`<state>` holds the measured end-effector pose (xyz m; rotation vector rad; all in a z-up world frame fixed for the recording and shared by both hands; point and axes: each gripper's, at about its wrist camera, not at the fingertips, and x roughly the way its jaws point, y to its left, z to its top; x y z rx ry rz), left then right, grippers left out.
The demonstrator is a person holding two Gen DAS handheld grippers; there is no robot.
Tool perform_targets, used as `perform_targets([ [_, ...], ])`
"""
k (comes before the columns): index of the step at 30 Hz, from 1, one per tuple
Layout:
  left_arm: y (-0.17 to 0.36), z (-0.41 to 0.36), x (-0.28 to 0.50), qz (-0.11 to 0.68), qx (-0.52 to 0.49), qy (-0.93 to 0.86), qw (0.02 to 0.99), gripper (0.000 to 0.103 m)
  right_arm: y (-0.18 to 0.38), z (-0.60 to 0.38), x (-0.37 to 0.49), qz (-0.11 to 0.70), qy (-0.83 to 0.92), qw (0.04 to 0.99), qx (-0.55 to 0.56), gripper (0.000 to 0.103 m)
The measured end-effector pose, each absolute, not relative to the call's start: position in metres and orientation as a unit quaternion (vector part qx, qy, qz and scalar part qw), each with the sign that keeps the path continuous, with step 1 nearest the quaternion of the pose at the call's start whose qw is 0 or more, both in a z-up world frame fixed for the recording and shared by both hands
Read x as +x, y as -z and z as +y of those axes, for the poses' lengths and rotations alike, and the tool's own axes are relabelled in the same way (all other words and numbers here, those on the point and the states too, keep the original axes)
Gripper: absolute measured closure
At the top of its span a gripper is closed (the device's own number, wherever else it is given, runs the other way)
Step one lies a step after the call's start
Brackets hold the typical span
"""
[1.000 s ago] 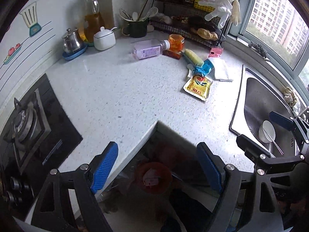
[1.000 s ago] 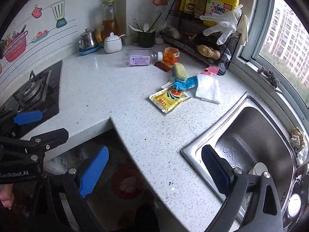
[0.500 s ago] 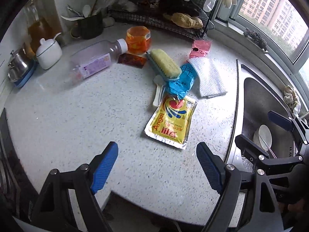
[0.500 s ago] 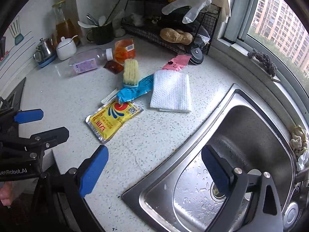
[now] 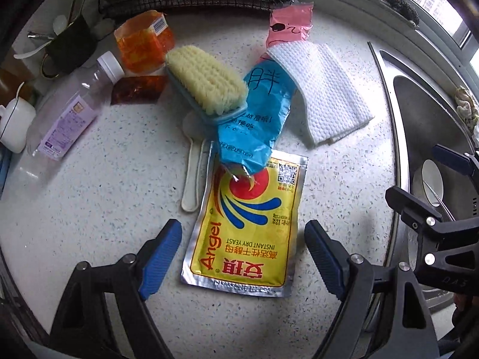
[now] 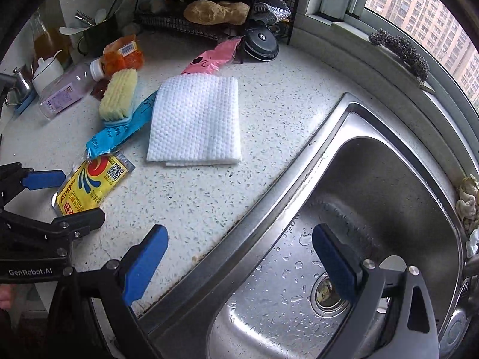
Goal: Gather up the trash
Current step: 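Grasp the yellow yeast sachet with the left tool while the right tool grasps the scrub brush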
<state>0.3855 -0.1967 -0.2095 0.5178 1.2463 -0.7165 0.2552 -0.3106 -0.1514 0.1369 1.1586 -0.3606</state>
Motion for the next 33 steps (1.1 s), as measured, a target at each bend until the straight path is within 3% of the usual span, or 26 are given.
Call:
perform_targets([
  [6,0.211,-0.201,0.388,0.573,0.236,0.322,0.715,0.021,0.149,-0.314,0.254,0.543,0.17,0.819,0.075,0.006],
  [8,0.21,-0.201,0.387,0.575,0.241,0.319,0.714,0.026,0.146,-0.315,0.253,0.541,0.171,0.82,0.078,0.006],
  [9,0.208,-0.202,0.387,0.575,0.241,0.318,0.714,0.034,0.146,-0.315,0.252,0.541,0.172,0.819,0.081,0.006],
  [13,0.202,-0.195,0.38,0.582,0.227,0.318,0.713,0.046,0.145,-0.316,0.254,0.538,0.17,0.821,0.089,0.006],
  [15,0.197,-0.189,0.375,0.574,0.223,0.325,0.718,0.057,0.143,-0.314,0.255,0.537,0.166,0.822,0.09,0.006],
  [33,0.141,-0.1,0.393,0.561,0.137,0.252,0.777,0.061,0.105,-0.257,0.3,0.515,0.074,0.853,0.041,0.006],
])
